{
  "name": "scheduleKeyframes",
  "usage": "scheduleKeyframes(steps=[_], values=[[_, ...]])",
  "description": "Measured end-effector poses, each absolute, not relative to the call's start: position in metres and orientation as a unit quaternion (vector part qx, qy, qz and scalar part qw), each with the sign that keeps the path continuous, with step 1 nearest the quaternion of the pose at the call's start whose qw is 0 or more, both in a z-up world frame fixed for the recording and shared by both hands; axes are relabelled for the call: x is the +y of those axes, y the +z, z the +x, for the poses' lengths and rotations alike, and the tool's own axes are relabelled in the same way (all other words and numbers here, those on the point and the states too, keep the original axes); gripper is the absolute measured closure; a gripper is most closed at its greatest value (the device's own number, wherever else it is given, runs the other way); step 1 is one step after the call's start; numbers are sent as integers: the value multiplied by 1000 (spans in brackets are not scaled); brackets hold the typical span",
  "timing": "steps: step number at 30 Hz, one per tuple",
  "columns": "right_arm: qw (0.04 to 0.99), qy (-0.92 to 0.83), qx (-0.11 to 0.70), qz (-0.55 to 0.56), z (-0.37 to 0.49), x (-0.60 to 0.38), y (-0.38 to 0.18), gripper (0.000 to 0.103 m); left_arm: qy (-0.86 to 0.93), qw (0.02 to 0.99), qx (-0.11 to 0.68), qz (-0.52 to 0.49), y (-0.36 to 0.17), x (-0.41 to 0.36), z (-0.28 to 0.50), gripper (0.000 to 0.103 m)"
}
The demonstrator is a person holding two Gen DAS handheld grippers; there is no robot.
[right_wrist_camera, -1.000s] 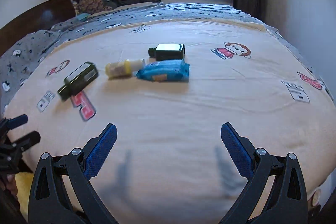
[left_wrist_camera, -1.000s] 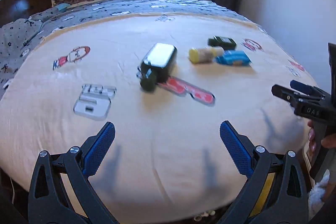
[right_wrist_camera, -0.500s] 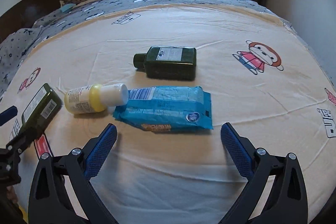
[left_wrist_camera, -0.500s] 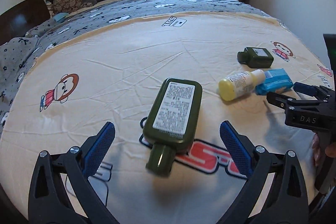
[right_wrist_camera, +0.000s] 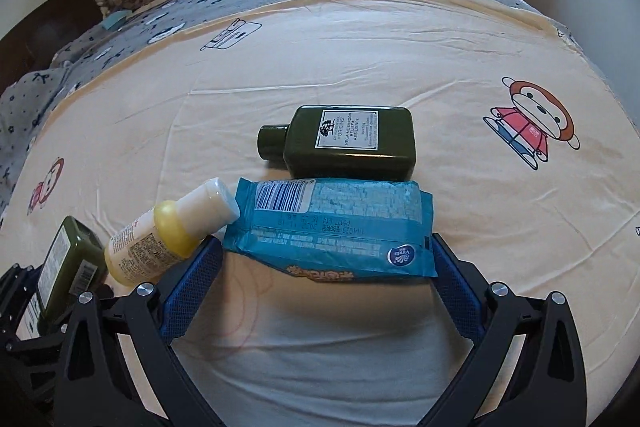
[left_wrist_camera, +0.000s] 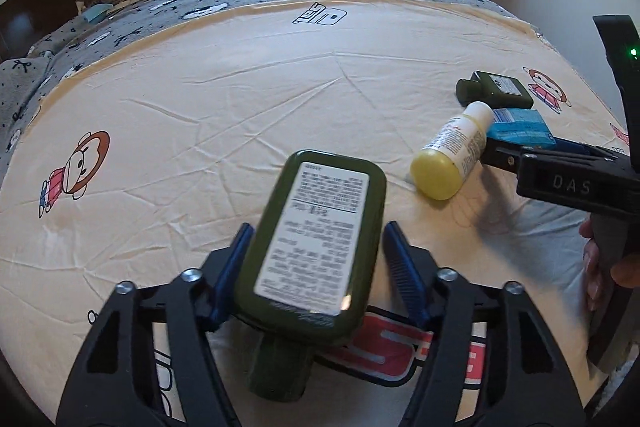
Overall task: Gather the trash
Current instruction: 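Grasp the dark green bottle with the left tool while the right tool grasps the blue wipes pack, then carry the green bottle and blue wipes pack down to the bin with both tools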
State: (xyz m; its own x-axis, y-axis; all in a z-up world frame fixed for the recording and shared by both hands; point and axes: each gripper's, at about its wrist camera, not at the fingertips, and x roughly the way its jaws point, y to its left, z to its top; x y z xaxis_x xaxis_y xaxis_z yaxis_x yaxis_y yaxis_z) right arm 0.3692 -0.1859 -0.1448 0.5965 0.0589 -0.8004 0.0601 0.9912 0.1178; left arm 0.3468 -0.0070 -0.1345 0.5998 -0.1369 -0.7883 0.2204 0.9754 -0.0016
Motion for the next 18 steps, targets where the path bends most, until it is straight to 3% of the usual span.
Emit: scheduleKeyframes(steps=[5, 9, 17, 18], values=[[894, 11, 441, 72, 370, -192, -141, 23, -107, 893, 435, 51, -134, -7, 343, 47], [894, 4, 445, 51, 369, -197, -140, 53, -109, 894, 432, 50, -134, -5, 336, 48], [893, 18, 445, 59, 371, -206, -141, 68, -110, 895, 429, 58, -133, -9, 325, 51], [894, 20, 443, 58, 369, -206, -140, 77, -111, 895, 429, 56, -132, -9, 323, 52]])
